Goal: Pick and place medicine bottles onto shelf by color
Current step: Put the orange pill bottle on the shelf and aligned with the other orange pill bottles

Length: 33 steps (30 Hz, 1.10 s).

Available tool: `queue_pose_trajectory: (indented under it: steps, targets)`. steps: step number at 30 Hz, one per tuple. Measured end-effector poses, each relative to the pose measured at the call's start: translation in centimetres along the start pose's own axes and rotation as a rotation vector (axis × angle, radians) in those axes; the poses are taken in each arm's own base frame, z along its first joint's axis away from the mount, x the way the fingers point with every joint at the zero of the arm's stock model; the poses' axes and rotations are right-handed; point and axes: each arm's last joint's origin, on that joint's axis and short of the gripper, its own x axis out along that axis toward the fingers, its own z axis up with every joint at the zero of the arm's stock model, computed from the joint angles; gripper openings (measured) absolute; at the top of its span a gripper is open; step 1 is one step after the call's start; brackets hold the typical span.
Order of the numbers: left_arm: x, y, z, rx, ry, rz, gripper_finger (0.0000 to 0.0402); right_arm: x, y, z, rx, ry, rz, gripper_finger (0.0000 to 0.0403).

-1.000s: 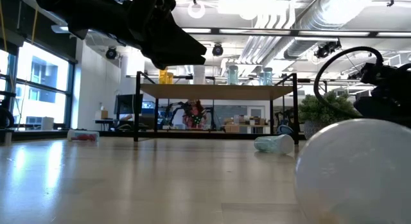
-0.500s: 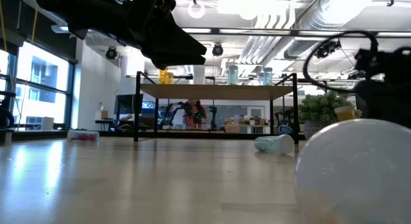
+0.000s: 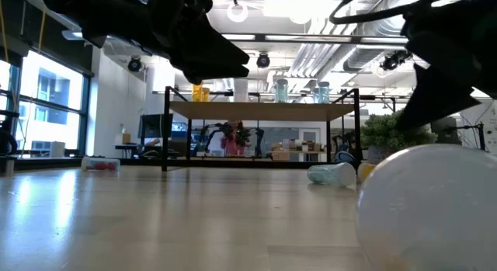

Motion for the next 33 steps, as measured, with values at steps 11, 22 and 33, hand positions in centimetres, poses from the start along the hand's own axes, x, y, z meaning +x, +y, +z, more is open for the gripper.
queue_pose_trajectory:
  steps: [11, 22, 33]
  targets:
    - [0.0, 0.0, 0.0, 0.001, 0.001, 0.001, 0.0223, 0.7, 1.3, 3.7, -0.196, 0.151, -0.01, 0.0079]
    - [0.0, 0.0, 0.0, 0.0, 0.003, 0.0, 0.0223, 3.3, 0.5, 8.3, -0.329, 0.488, 0.026, 0.0168]
    - [0.0, 0.0, 0.0, 0.001, 0.003, -0.001, 0.0223, 5.7, -0.5, 8.4, -0.277, 0.609, 0.083, 0.0166]
